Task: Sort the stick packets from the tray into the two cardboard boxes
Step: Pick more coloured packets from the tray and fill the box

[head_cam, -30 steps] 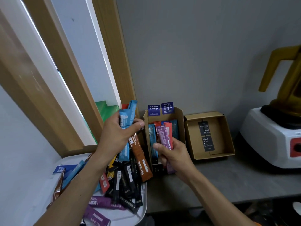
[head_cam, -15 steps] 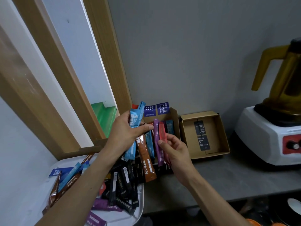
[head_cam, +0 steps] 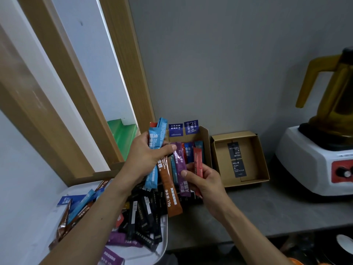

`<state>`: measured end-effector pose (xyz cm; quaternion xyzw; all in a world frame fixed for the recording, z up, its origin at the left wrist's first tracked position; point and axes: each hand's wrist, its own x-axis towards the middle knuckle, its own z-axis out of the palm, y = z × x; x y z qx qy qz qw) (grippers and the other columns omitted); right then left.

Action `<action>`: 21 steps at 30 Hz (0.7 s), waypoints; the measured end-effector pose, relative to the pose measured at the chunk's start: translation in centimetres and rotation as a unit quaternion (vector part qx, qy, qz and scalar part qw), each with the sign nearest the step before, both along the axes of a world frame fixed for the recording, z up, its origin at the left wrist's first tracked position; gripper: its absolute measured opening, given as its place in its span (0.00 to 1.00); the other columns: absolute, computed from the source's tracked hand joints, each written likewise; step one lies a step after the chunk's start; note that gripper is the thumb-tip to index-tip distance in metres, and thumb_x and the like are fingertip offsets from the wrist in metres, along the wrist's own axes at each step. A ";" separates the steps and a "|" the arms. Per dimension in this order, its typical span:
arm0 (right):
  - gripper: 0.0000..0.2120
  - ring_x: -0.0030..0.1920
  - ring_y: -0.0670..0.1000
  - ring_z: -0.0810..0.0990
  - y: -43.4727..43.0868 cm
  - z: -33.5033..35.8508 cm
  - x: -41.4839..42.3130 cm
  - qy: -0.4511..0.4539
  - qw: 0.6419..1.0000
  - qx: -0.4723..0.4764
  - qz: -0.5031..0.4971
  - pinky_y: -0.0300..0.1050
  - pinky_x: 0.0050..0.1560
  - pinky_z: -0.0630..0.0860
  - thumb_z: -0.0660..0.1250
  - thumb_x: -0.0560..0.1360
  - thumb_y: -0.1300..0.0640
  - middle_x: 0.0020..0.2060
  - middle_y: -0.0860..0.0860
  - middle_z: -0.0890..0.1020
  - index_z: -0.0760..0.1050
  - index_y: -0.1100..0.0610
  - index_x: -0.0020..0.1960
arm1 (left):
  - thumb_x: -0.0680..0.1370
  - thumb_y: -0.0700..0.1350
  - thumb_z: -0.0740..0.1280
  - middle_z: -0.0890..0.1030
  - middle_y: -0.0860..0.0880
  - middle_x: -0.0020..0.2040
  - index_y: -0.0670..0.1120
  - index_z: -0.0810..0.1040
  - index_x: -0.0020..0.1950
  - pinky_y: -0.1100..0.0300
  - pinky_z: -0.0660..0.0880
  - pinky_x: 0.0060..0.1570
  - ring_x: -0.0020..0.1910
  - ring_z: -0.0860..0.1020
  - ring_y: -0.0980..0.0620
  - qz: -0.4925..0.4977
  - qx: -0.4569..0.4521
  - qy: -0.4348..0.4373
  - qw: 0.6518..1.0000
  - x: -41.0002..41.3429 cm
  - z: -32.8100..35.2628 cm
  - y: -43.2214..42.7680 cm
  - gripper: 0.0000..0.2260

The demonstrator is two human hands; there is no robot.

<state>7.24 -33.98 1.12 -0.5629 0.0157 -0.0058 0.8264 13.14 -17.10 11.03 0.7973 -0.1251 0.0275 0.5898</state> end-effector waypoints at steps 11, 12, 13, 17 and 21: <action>0.10 0.52 0.48 0.86 0.6 -2.5 1.7 0.014 0.969 -0.199 -0.148 0.52 0.53 0.85 0.72 0.77 0.56 0.52 0.49 0.85 0.78 0.49 0.58 | 0.75 0.49 0.77 0.84 0.52 0.44 0.46 0.78 0.54 0.72 0.75 0.33 0.38 0.83 0.62 0.096 0.028 -0.085 0.991 0.6 -0.8 0.9 0.13; 0.11 0.54 0.47 0.85 0.9 -3.0 2.0 0.013 0.955 -0.248 -0.159 0.51 0.54 0.85 0.71 0.79 0.57 0.53 0.48 0.84 0.76 0.48 0.60 | 0.75 0.49 0.77 0.84 0.53 0.44 0.46 0.78 0.55 0.73 0.75 0.33 0.38 0.82 0.63 0.108 0.026 -0.089 0.990 0.7 -0.8 1.0 0.13; 0.14 0.57 0.48 0.84 1.2 -3.4 2.4 0.006 0.937 -0.306 -0.168 0.49 0.55 0.84 0.69 0.80 0.57 0.56 0.48 0.83 0.75 0.49 0.64 | 0.75 0.49 0.76 0.83 0.54 0.44 0.47 0.78 0.55 0.73 0.74 0.33 0.38 0.82 0.64 0.114 0.023 -0.090 0.989 0.7 -0.8 1.2 0.13; 0.20 0.63 0.52 0.82 2.4 -4.3 4.5 -0.011 0.871 -0.445 -0.210 0.56 0.61 0.82 0.68 0.80 0.58 0.63 0.51 0.82 0.71 0.52 0.70 | 0.75 0.50 0.77 0.83 0.54 0.43 0.50 0.77 0.52 0.74 0.74 0.32 0.37 0.81 0.64 0.114 0.026 -0.090 0.989 0.5 -0.9 1.5 0.11; 0.20 0.64 0.53 0.82 2.8 -5.0 5.9 0.014 0.864 -0.456 -0.214 0.55 0.62 0.81 0.68 0.80 0.57 0.63 0.52 0.81 0.71 0.54 0.71 | 0.74 0.50 0.77 0.83 0.53 0.43 0.53 0.77 0.50 0.73 0.75 0.33 0.39 0.82 0.63 0.104 0.032 -0.088 0.990 0.1 -1.2 1.8 0.11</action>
